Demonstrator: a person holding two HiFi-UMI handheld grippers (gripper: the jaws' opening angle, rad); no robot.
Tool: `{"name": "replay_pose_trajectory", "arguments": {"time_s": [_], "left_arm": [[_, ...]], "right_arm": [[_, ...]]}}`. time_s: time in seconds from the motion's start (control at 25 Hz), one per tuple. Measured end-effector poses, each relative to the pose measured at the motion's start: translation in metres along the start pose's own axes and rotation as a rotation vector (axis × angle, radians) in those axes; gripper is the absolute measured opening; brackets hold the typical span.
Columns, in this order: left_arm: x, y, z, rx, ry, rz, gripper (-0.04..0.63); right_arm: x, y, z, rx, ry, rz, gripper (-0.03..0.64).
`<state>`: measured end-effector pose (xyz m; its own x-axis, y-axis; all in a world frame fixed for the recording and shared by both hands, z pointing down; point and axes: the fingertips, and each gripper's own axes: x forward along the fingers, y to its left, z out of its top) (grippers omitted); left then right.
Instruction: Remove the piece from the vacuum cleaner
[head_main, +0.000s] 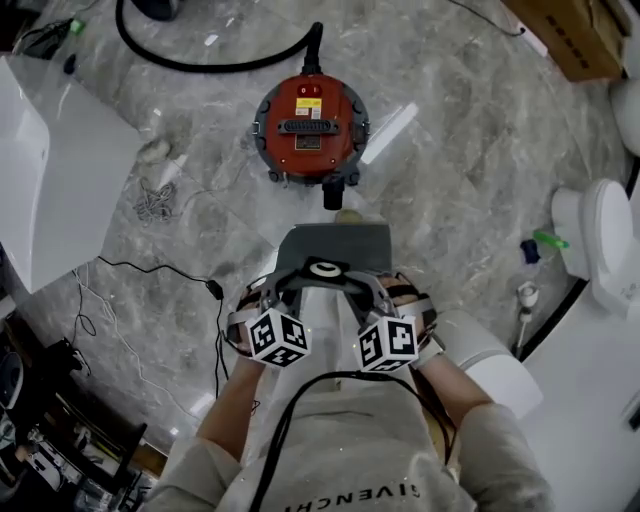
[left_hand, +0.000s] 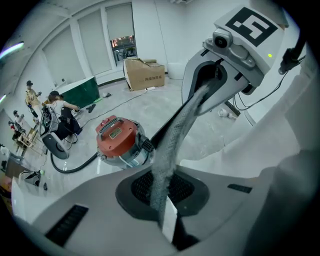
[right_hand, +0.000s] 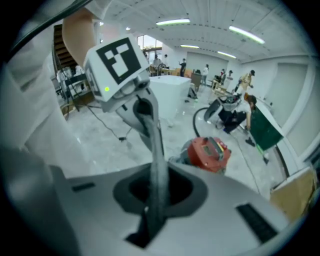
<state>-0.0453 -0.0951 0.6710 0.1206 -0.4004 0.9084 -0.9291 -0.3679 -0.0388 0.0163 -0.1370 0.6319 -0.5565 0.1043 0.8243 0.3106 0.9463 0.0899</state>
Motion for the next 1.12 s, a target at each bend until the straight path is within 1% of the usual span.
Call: {"name": "replay_pose_trajectory", "arguments": {"time_s": [0.2, 0.36, 0.48, 0.6, 0.76, 0.84, 0.96, 1.0, 1.04, 1.12], "left_arm": [[-0.037, 0.000, 0.024, -0.094, -0.059, -0.005, 0.034], [-0.060, 0.002, 0.041, -0.157, -0.119, -0.033, 0.034], [-0.068, 0.007, 0.054, -0.165, -0.162, -0.060, 0.034], [-0.082, 0.009, 0.063, -0.169, -0.183, -0.076, 0.034], [-0.103, 0.013, 0.071, -0.191, -0.217, -0.091, 0.034], [-0.114, 0.017, 0.074, -0.228, -0.256, -0.111, 0.034], [-0.129, 0.027, 0.090, -0.329, -0.354, -0.161, 0.034], [-0.134, 0.029, 0.094, -0.352, -0.376, -0.177, 0.034], [-0.138, 0.031, 0.097, -0.360, -0.390, -0.188, 0.034], [-0.148, 0.034, 0.100, -0.345, -0.401, -0.201, 0.034]], "right_arm": [[-0.038, -0.010, 0.023, 0.005, -0.014, -0.023, 0.037], [-0.059, -0.017, 0.032, 0.060, -0.025, -0.001, 0.037], [-0.071, -0.026, 0.038, 0.059, -0.027, -0.010, 0.037], [-0.085, -0.029, 0.048, 0.055, -0.035, -0.016, 0.037], [-0.102, -0.032, 0.062, 0.057, -0.062, 0.001, 0.037], [-0.109, -0.034, 0.070, 0.067, -0.078, 0.015, 0.037], [-0.120, -0.045, 0.080, 0.080, -0.093, 0.031, 0.038], [-0.123, -0.047, 0.082, 0.080, -0.095, 0.040, 0.037], [-0.126, -0.049, 0.085, 0.079, -0.099, 0.048, 0.037], [-0.132, -0.051, 0.093, 0.079, -0.110, 0.058, 0.037]]}}
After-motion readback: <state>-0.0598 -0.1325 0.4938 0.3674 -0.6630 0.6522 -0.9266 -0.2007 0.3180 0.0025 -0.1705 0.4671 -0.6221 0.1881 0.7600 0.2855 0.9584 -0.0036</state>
